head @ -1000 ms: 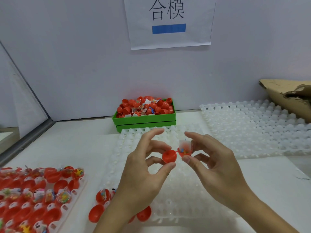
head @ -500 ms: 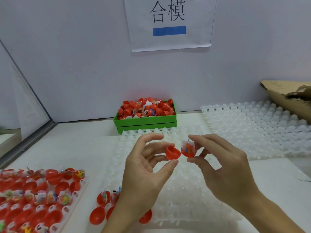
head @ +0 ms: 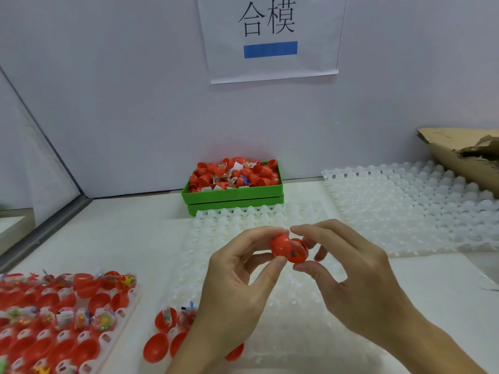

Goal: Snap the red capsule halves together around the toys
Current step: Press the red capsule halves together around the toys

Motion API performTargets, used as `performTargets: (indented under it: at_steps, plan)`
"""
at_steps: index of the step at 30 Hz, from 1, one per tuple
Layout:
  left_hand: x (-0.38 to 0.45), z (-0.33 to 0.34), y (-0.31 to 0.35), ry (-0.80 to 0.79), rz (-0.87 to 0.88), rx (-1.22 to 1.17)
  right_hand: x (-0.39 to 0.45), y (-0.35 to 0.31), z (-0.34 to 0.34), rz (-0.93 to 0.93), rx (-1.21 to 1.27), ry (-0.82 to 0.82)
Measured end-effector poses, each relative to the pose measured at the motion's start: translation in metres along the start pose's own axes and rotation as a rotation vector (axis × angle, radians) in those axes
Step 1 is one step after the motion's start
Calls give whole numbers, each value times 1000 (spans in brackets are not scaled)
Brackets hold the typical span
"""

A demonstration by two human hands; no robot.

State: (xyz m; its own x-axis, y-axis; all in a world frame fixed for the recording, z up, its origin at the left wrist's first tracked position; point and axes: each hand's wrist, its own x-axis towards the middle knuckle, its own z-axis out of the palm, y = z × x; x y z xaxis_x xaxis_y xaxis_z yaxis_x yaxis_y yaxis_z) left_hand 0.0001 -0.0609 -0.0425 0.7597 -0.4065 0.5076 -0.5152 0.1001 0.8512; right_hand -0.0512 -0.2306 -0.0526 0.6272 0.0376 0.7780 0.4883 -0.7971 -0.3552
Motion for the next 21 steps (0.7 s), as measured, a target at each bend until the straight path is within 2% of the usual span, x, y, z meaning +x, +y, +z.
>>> performTargets:
  at_steps: [11, 21]
  plan:
    - [-1, 2, -4, -21, -6, 104, 0, 1, 1, 24, 40, 9]
    - [-1, 0, -3, -46, -7, 5, -1, 4, -1, -20, -7, 15]
